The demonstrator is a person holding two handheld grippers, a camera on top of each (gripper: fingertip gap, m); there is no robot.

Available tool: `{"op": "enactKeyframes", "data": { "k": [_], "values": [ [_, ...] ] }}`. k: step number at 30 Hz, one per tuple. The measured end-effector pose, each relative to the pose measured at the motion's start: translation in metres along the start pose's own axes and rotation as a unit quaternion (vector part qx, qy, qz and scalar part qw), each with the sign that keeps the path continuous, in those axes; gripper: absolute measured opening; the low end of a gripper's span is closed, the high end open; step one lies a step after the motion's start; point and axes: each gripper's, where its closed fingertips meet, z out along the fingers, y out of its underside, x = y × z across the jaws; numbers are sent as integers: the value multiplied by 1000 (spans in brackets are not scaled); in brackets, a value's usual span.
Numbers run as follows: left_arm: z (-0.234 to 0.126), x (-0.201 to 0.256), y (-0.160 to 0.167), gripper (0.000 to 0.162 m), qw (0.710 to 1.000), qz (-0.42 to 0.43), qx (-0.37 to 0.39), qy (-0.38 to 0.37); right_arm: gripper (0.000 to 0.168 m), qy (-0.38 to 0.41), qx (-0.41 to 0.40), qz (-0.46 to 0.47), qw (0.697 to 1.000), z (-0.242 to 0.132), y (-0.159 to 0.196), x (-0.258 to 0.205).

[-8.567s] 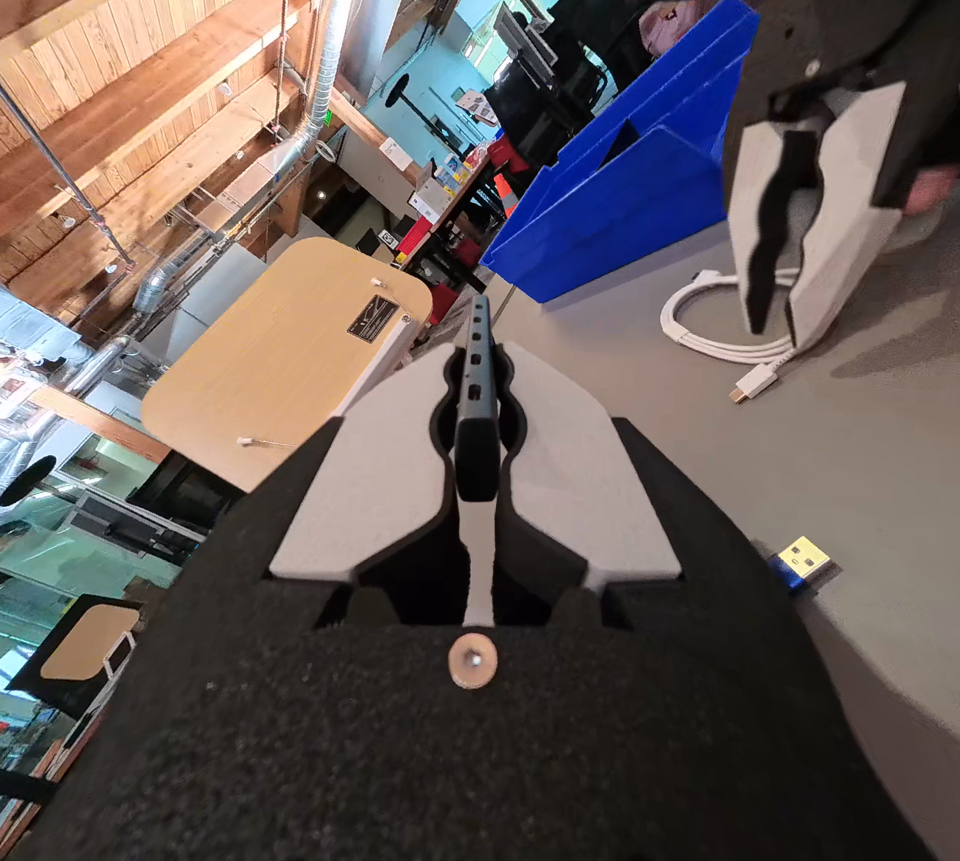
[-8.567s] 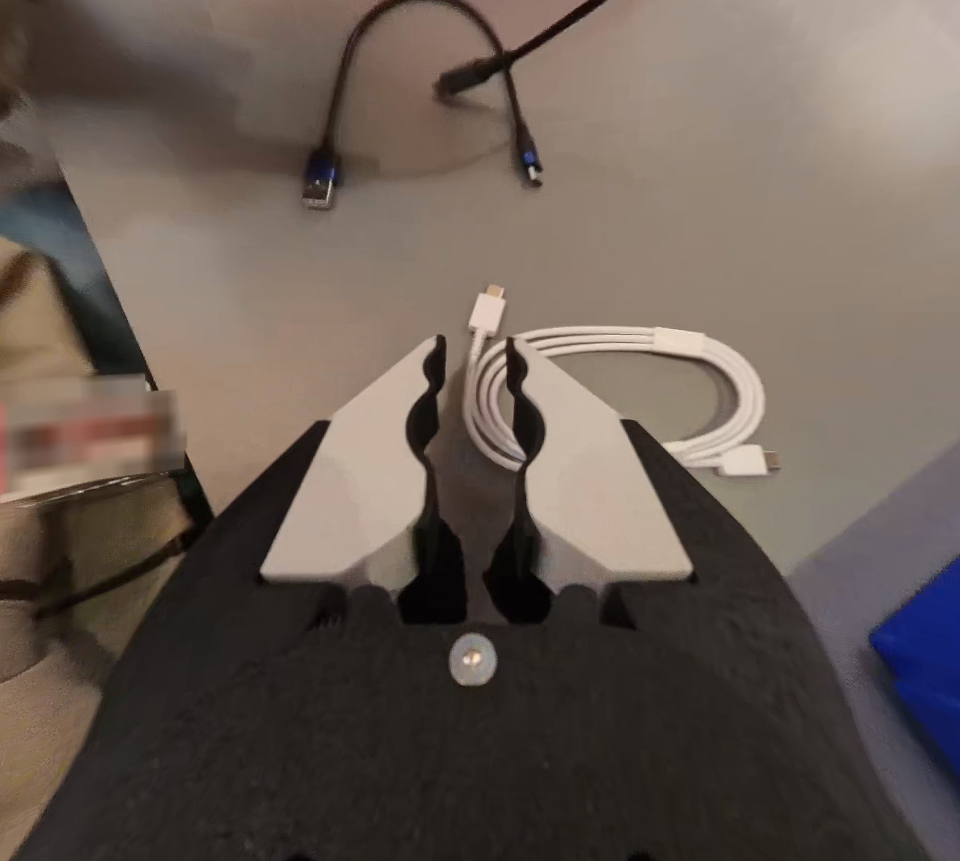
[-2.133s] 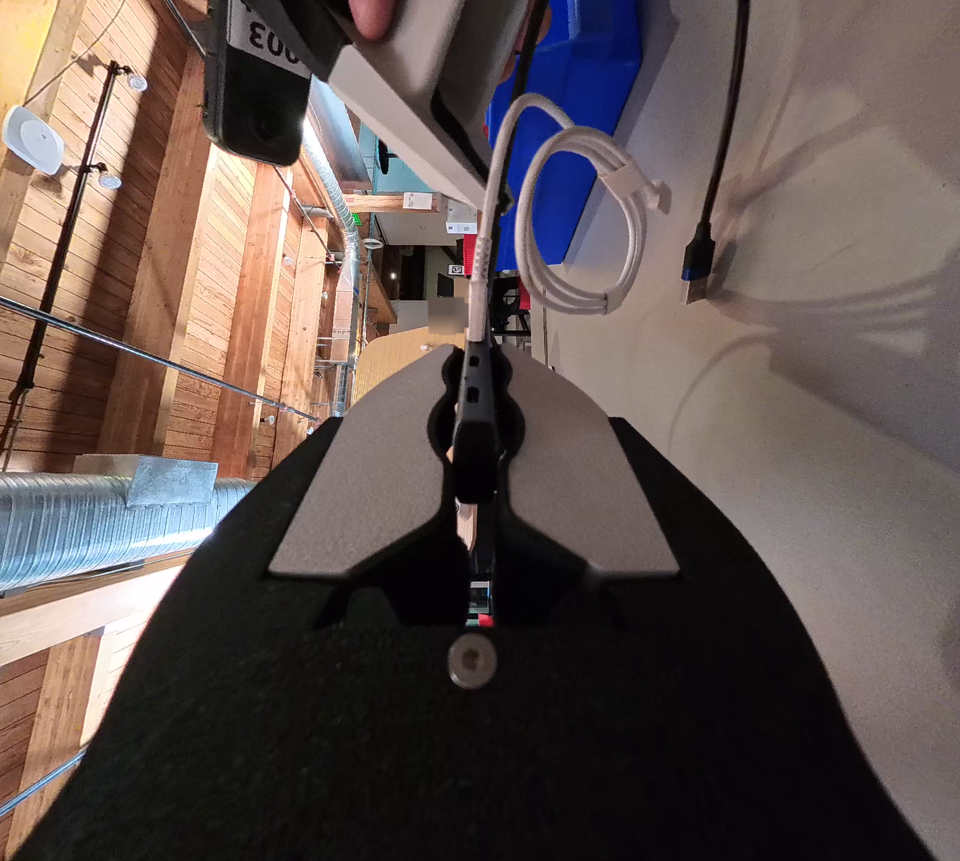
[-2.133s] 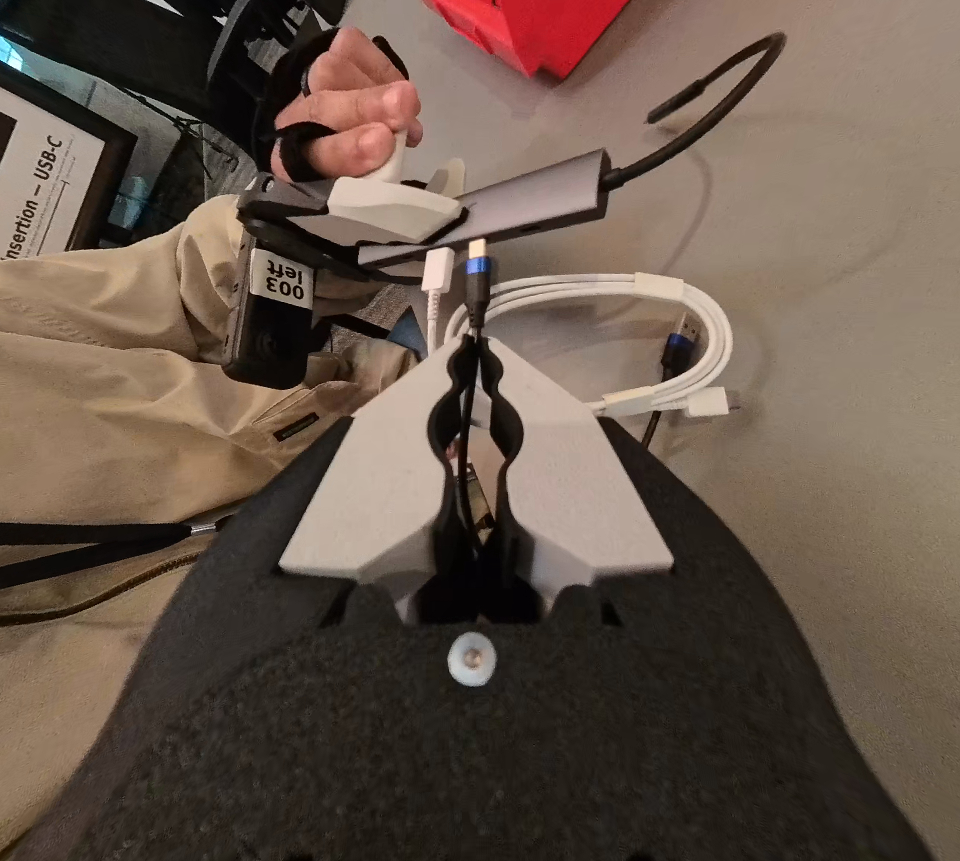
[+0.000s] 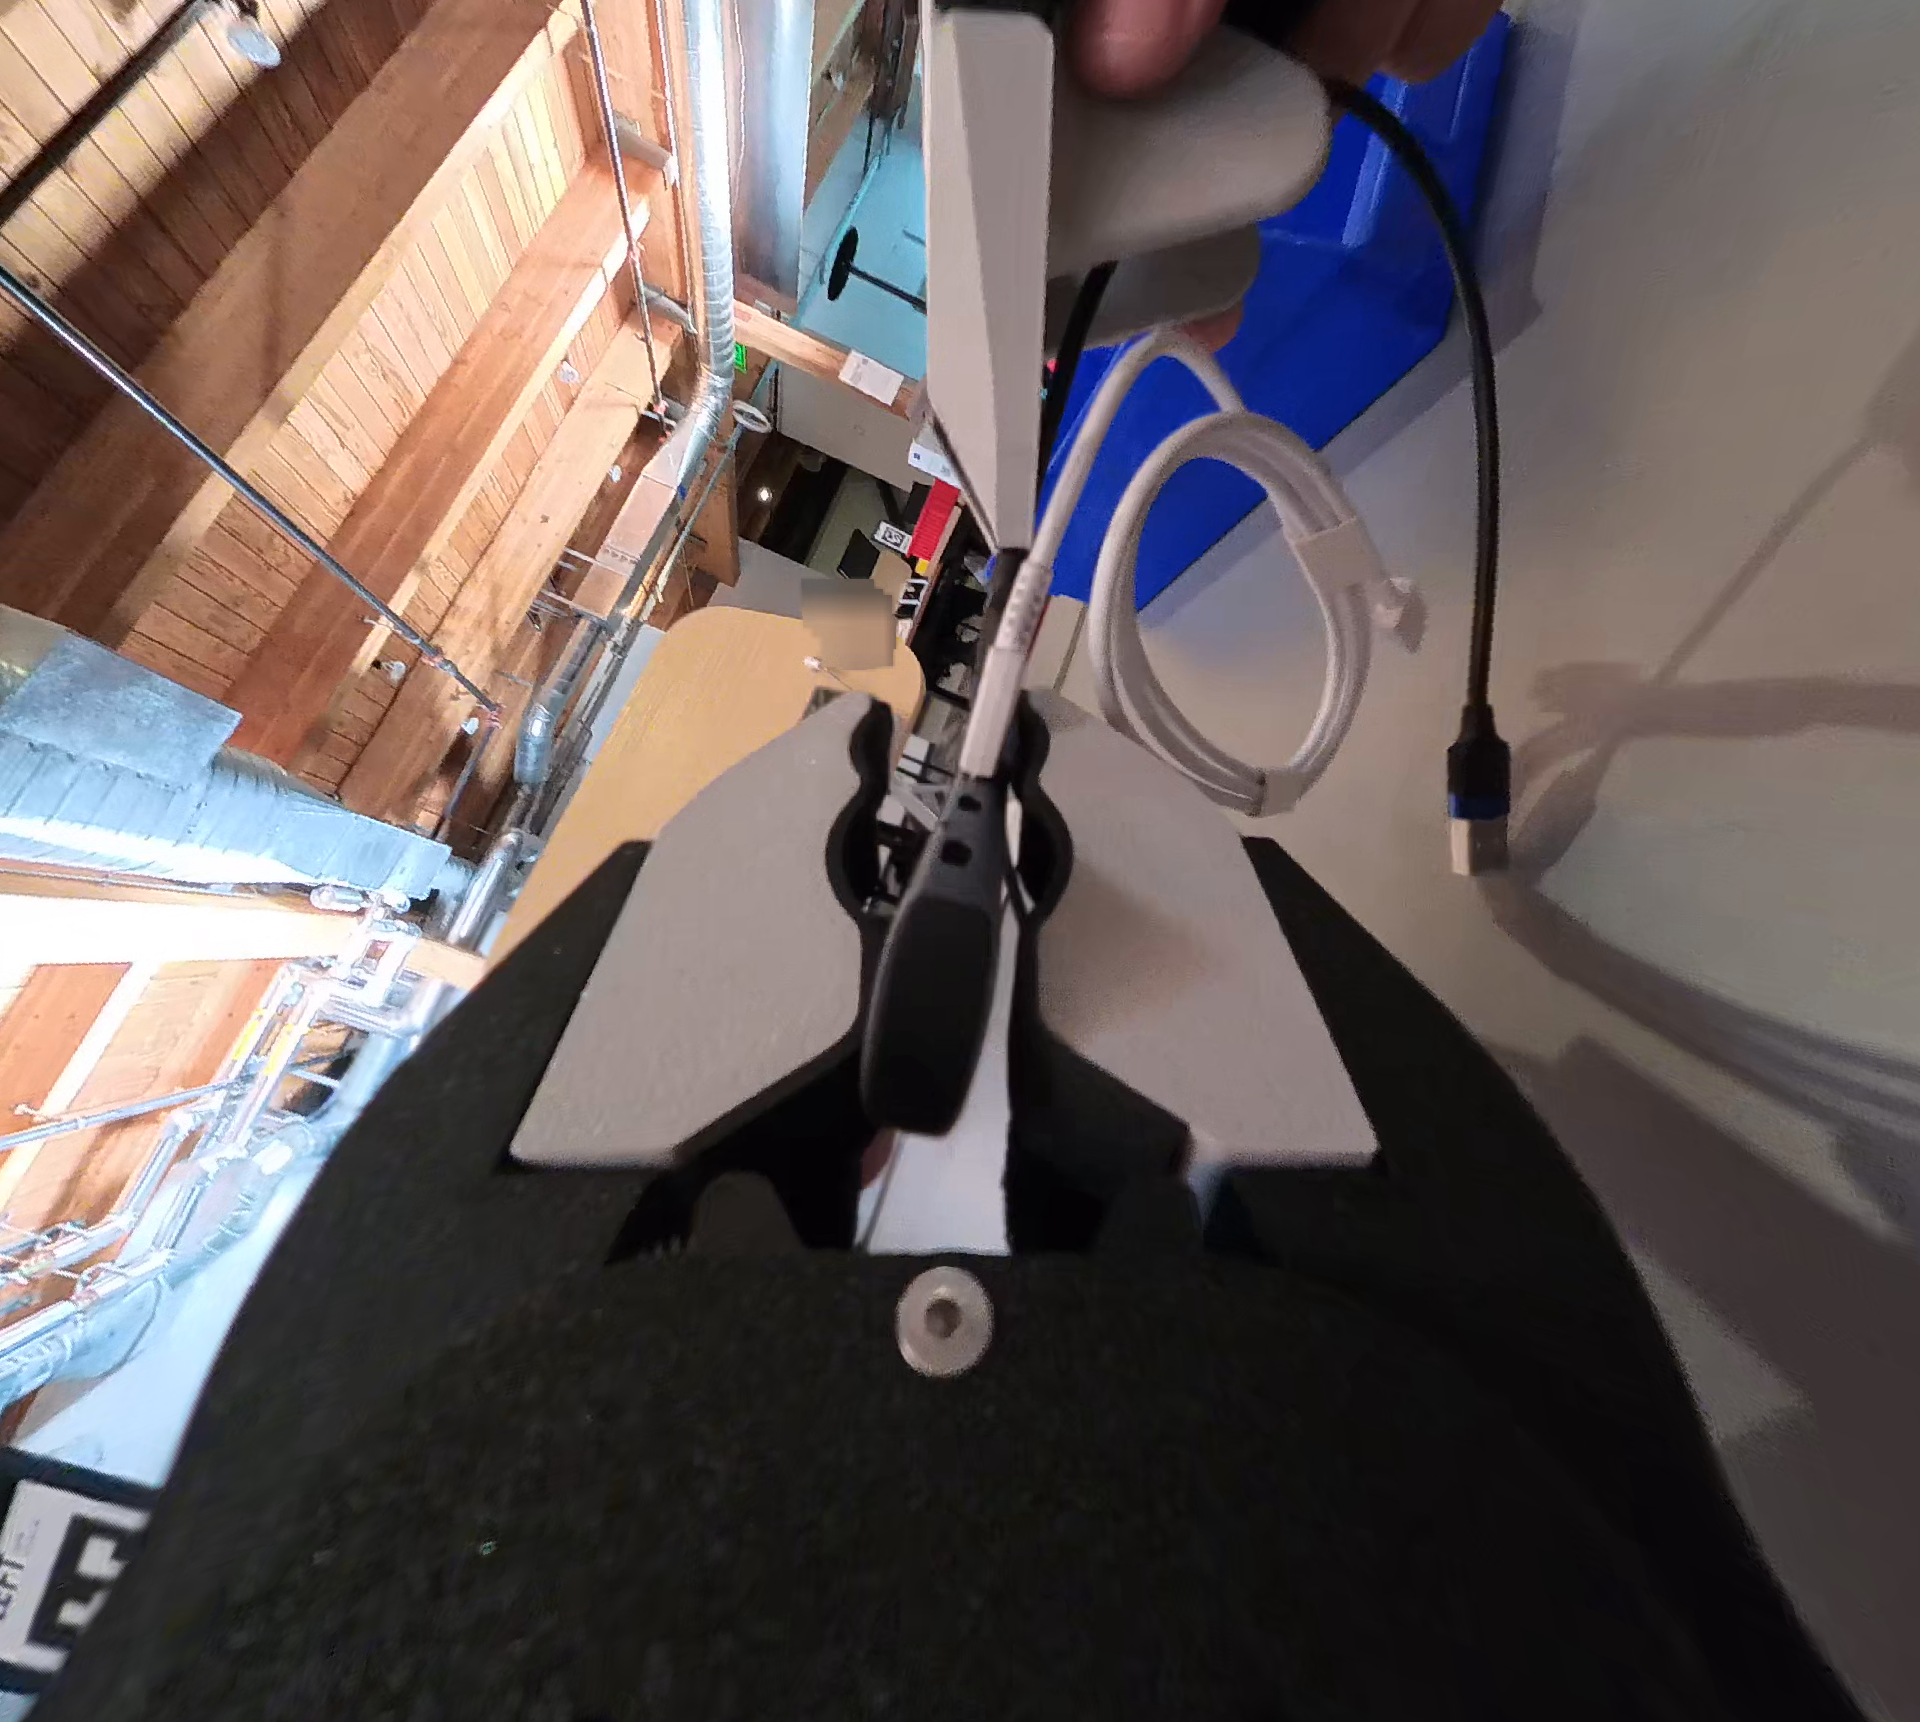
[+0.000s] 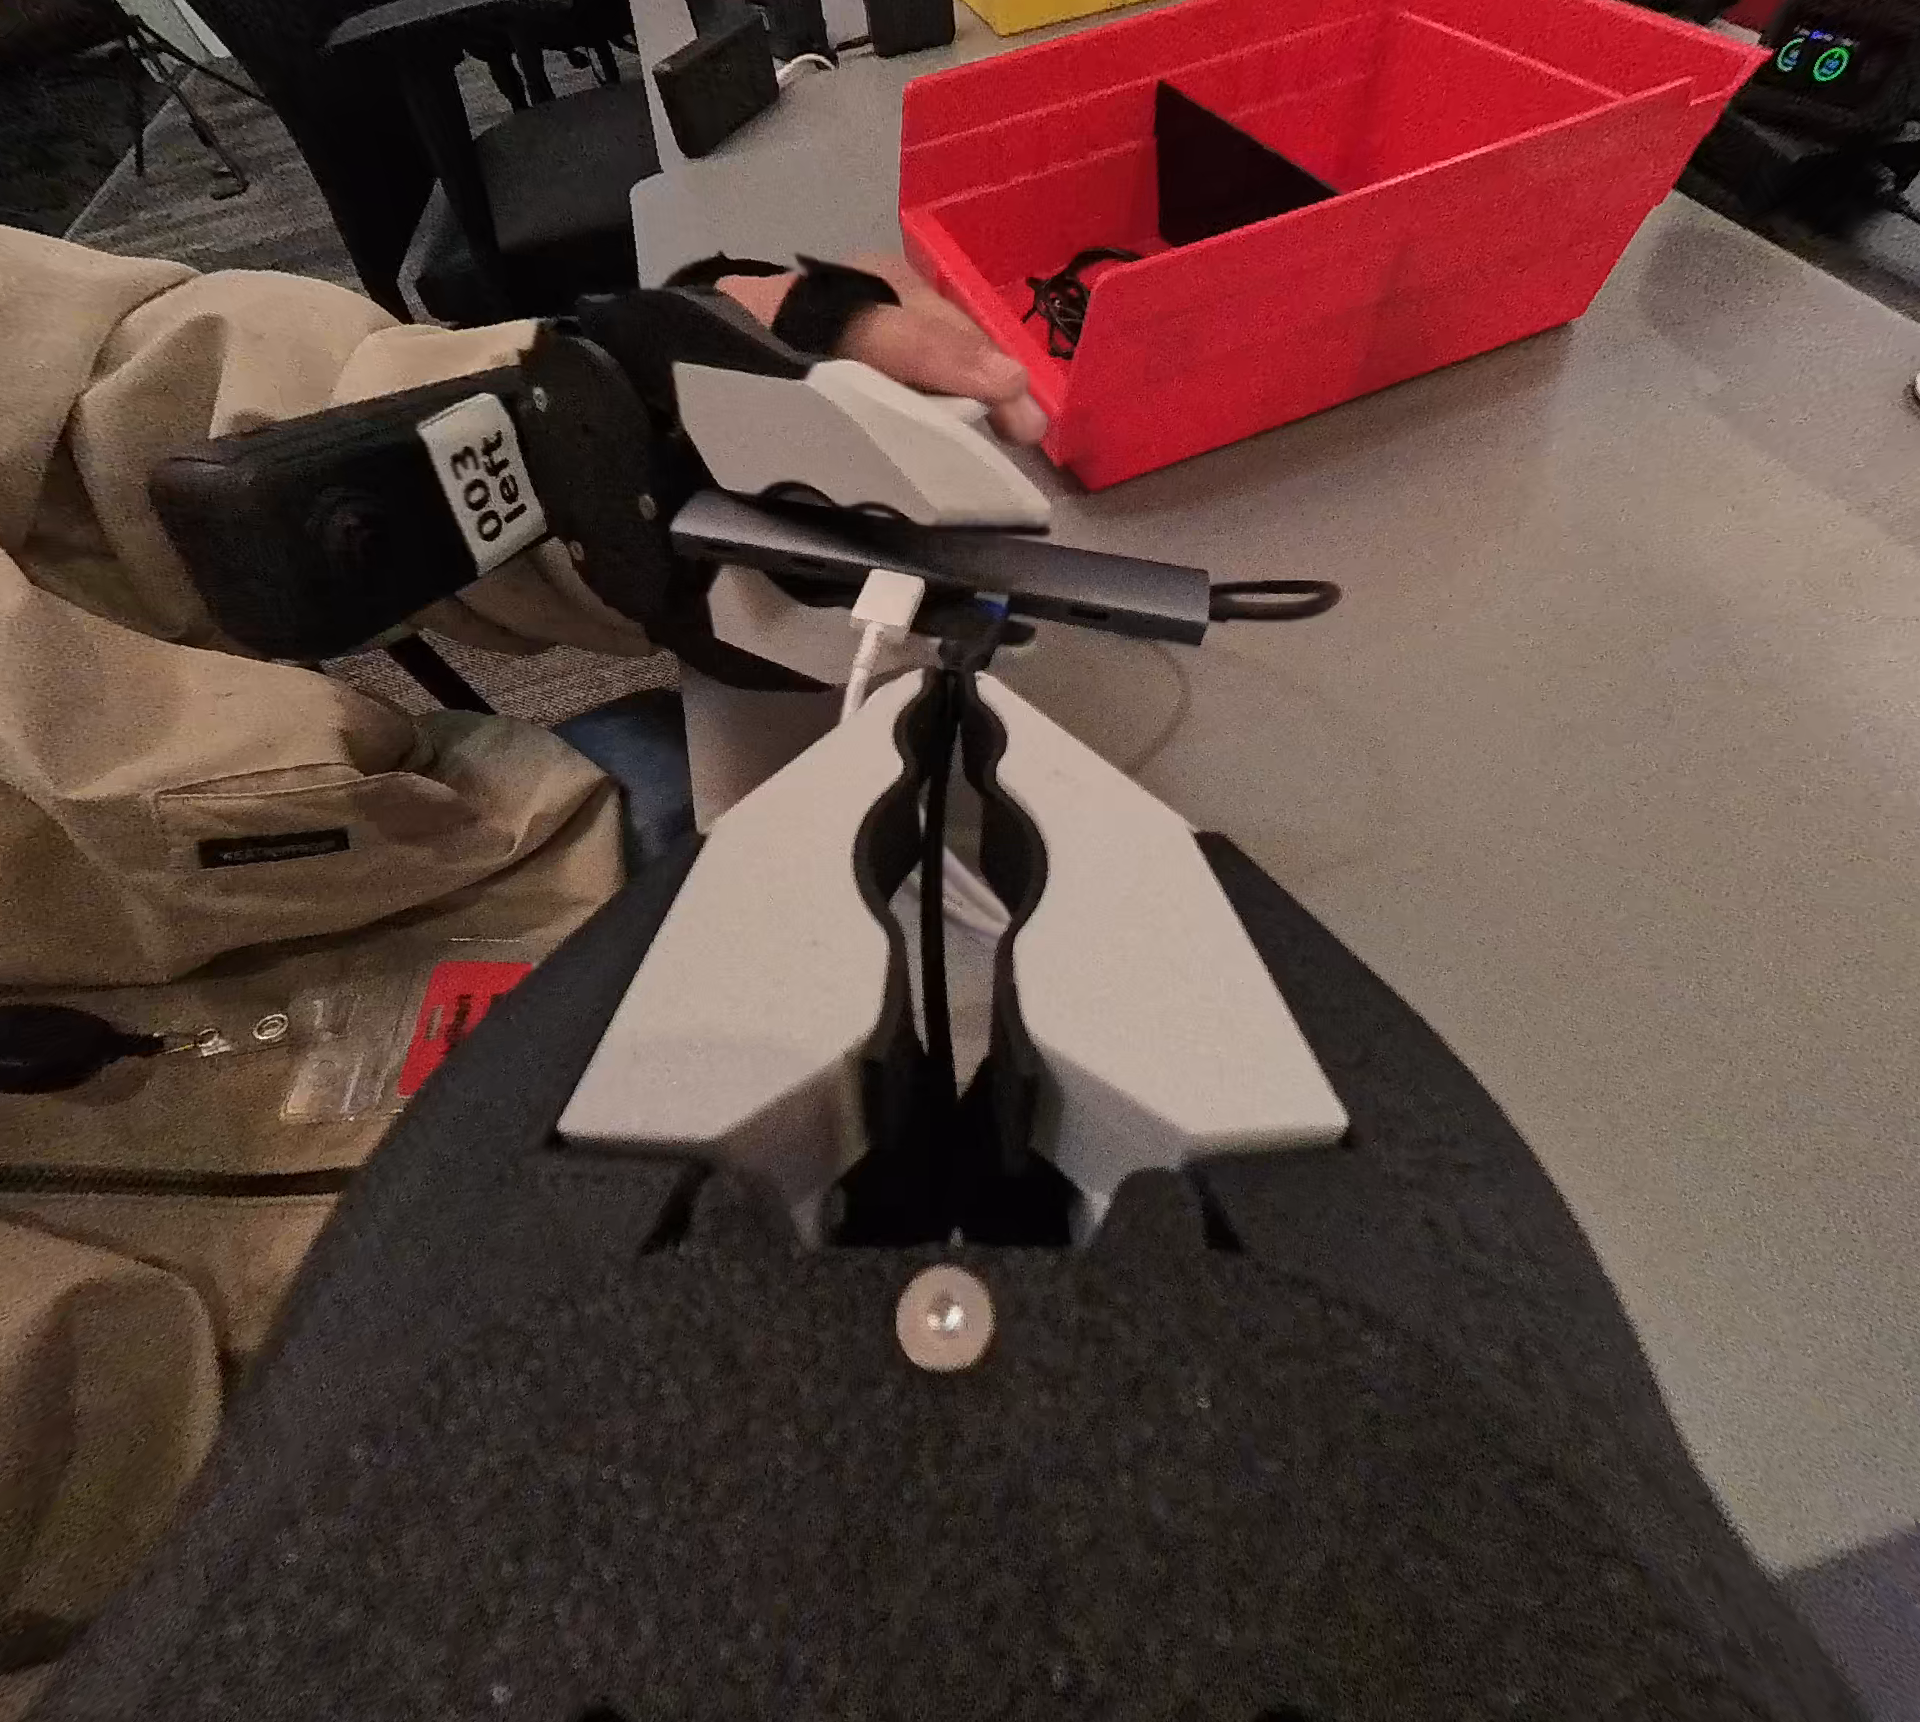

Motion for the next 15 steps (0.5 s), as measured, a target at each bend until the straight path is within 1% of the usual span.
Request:
{"op": "enactKeyframes", "data": {
  "k": [1, 3, 4, 5, 8, 11, 15],
  "values": [
    [1, 2, 3, 15, 1000, -2, -9, 4, 1, -10, 4, 1, 1000, 0, -1, -3],
    [3, 4, 15, 12, 999, 0, -39, 5, 1, -8, 13, 9, 1000, -1, -4, -2],
    [2, 1, 13, 12, 999, -5, -31, -4, 1, 14, 10, 10, 1000, -1, -3, 6],
    [1, 2, 9, 11, 1000, -4, -16, 4, 1, 19, 6, 9, 1000, -1, -2, 9],
    [2, 0, 7, 11, 1000, -19, -20, 5, 1, 12, 20, 21, 999, -8, -6, 10],
    [-1, 3, -2, 12, 1000, -21, 8, 12, 1, 12, -1, 10, 1000, -11, -6, 6],
    [-6, -1, -14, 12, 999, 24, 42, -4, 1, 18, -56, -13, 998, -17, 2, 3]
  ]
}}
